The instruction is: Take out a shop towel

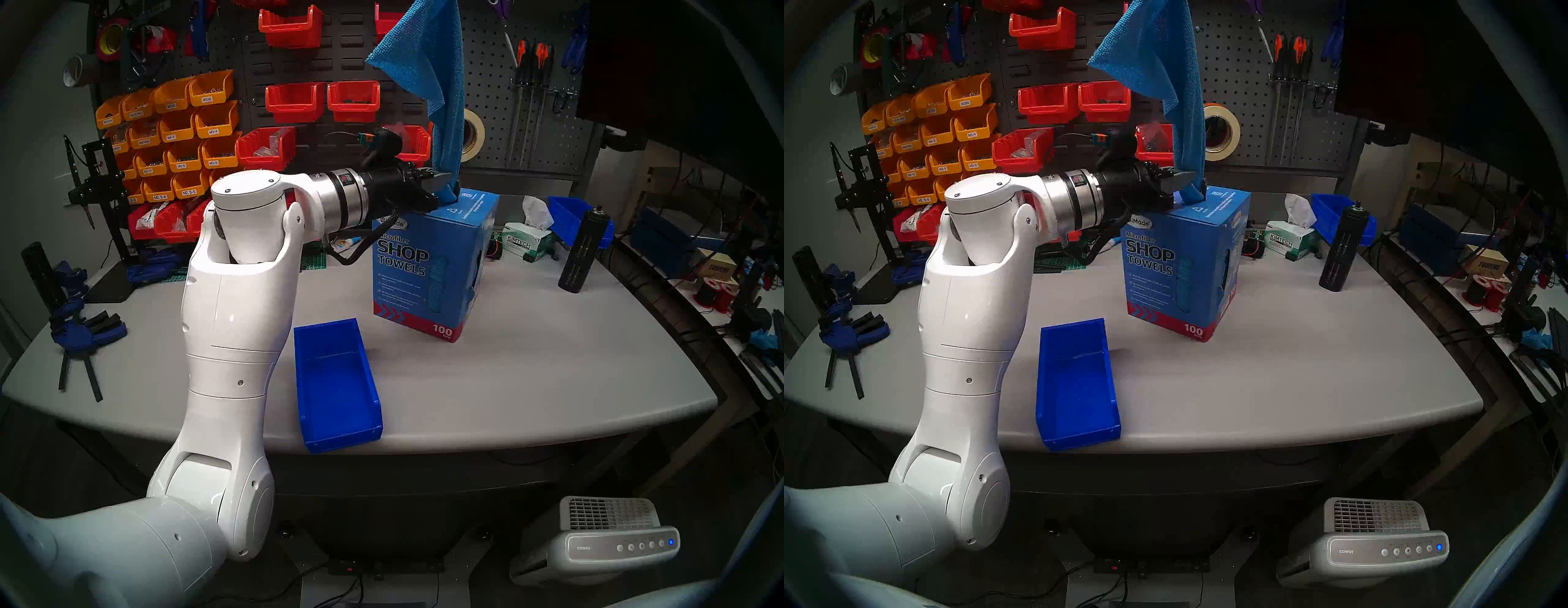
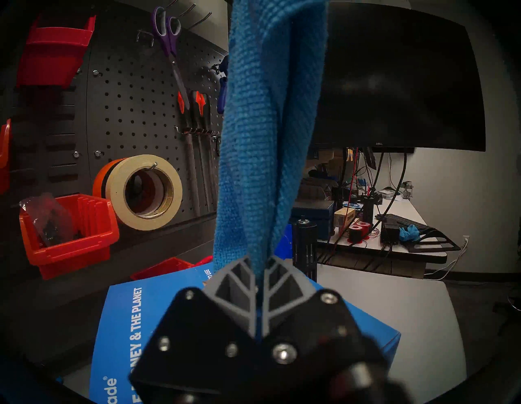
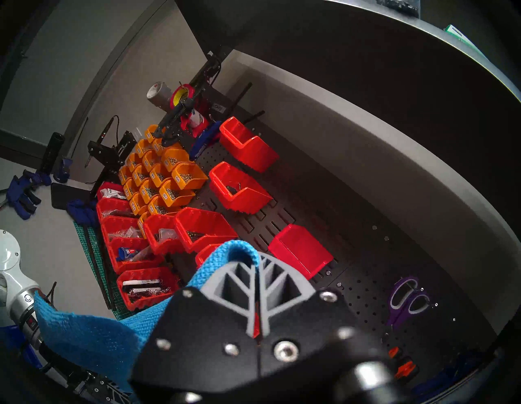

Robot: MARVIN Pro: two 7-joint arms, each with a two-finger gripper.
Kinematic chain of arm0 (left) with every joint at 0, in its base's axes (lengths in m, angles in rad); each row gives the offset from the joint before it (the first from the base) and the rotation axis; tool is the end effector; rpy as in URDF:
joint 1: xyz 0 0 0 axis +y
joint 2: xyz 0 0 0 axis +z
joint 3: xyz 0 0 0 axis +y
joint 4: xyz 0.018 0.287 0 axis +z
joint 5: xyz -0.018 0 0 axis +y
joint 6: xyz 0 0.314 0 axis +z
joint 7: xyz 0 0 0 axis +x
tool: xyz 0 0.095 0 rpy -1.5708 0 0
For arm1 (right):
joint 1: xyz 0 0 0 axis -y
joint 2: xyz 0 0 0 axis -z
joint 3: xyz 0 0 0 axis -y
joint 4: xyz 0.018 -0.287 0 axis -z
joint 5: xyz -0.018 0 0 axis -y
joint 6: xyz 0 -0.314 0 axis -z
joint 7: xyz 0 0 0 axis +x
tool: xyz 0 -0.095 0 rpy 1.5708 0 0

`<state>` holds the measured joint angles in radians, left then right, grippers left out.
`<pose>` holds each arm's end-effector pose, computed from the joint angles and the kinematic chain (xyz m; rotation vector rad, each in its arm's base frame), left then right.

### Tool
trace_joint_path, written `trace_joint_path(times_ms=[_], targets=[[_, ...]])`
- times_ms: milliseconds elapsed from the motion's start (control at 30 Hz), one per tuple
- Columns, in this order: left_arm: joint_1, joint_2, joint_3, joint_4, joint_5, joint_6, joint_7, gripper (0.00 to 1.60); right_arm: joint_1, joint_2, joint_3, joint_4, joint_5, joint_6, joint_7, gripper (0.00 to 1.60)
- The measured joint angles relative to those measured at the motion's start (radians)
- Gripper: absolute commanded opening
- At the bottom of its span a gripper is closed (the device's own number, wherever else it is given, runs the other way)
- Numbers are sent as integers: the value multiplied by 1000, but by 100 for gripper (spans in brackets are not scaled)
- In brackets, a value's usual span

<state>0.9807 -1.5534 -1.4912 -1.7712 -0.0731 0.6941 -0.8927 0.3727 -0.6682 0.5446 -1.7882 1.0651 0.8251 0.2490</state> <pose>0.4587 -0.1020 -0.0139 1.5486 -0.9281 1.7018 0.3557 0.0457 0.2924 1.6836 1.3868 2.1844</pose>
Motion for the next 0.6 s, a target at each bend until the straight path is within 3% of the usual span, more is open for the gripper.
trace_joint_path(times_ms=[333,600], targets=[[2,2,-1,-7,-2,-12,-7,0,1,-6,4,34,-2,2,-1,0],[10,-1,12,-14,-2,-18,-7,0,1,-62,-5,66,-4,0,-3,0]])
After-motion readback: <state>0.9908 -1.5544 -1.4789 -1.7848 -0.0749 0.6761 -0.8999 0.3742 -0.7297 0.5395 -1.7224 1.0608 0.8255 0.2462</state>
